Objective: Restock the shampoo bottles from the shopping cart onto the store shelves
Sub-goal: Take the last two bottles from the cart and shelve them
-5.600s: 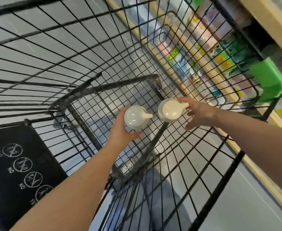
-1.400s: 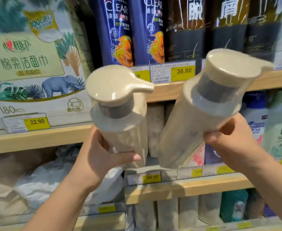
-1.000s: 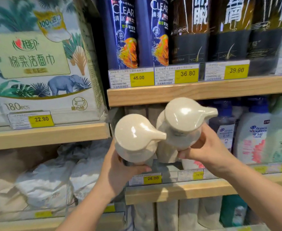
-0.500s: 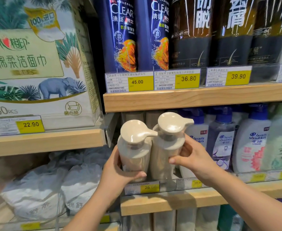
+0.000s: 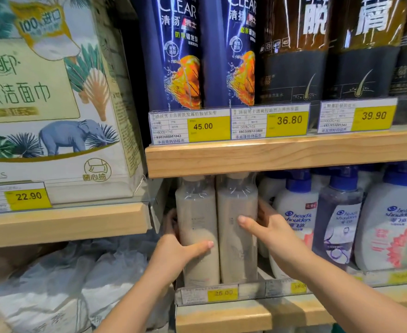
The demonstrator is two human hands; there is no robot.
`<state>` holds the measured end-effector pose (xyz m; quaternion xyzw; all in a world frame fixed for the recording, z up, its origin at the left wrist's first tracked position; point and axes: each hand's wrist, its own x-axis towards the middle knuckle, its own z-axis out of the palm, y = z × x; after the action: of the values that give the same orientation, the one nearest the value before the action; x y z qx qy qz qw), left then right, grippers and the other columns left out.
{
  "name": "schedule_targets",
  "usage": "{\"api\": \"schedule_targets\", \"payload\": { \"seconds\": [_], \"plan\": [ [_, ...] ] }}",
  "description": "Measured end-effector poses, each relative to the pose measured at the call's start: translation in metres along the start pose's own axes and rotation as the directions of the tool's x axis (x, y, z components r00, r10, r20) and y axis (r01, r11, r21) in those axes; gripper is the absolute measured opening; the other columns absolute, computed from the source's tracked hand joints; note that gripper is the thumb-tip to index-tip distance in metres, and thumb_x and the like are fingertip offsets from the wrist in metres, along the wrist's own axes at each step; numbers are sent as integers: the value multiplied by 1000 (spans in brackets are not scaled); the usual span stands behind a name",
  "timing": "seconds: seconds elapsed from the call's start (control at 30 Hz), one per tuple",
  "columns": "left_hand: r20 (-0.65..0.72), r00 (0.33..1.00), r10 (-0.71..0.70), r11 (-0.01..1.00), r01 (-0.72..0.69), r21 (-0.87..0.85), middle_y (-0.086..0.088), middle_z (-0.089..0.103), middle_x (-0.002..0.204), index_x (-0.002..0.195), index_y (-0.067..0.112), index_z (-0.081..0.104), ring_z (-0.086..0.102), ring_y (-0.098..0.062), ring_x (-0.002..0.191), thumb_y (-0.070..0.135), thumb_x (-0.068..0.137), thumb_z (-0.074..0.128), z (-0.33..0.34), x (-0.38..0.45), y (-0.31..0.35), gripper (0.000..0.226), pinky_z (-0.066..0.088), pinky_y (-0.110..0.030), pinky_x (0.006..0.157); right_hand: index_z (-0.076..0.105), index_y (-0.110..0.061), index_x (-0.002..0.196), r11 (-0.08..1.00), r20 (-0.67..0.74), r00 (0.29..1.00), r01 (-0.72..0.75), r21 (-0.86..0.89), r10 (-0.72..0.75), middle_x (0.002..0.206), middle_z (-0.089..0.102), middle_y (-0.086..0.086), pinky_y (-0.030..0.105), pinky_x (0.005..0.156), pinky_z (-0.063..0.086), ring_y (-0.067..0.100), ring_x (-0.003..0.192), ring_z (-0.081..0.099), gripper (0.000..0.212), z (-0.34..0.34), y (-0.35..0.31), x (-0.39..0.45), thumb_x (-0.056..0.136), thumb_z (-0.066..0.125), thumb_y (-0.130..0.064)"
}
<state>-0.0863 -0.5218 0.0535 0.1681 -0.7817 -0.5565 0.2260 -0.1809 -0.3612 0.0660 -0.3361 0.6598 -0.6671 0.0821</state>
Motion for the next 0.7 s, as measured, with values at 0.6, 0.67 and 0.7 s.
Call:
{"api": "schedule_targets", "payload": {
  "seconds": [0.6, 0.67, 0.7],
  "plan": [
    [113, 983, -143, 982, 155, -108, 14, 56, 94, 102, 26, 42, 52, 3, 88, 2, 60, 79, 8, -11, -48, 60, 46, -22, 80, 1, -15, 141, 819, -168, 984, -143, -555, 58, 131, 39, 5, 27, 103, 31, 19, 128, 36, 95, 31, 35, -34, 76, 69, -32],
    [115, 983, -140, 980, 154, -123, 13, 57, 95, 103, 25, 43, 54, 0, 89, -1, 59, 78, 9, -10, -50, 62, 47, -21, 78, 3, -14, 141, 820, -181, 983, -135, -556, 39, 132, 39, 5, 28, 101, 33, 20, 128, 37, 93, 32, 35, -35, 77, 68, -30],
    [114, 984, -136, 980, 151, -128, 12, 57, 95, 104, 24, 44, 54, -1, 89, -2, 59, 78, 10, -11, -50, 63, 48, -20, 76, 8, -12, 140, 820, -194, 980, -144, -554, 41, 129, 41, 5, 27, 99, 34, 20, 127, 38, 89, 32, 36, -34, 77, 68, -30]
  ]
}}
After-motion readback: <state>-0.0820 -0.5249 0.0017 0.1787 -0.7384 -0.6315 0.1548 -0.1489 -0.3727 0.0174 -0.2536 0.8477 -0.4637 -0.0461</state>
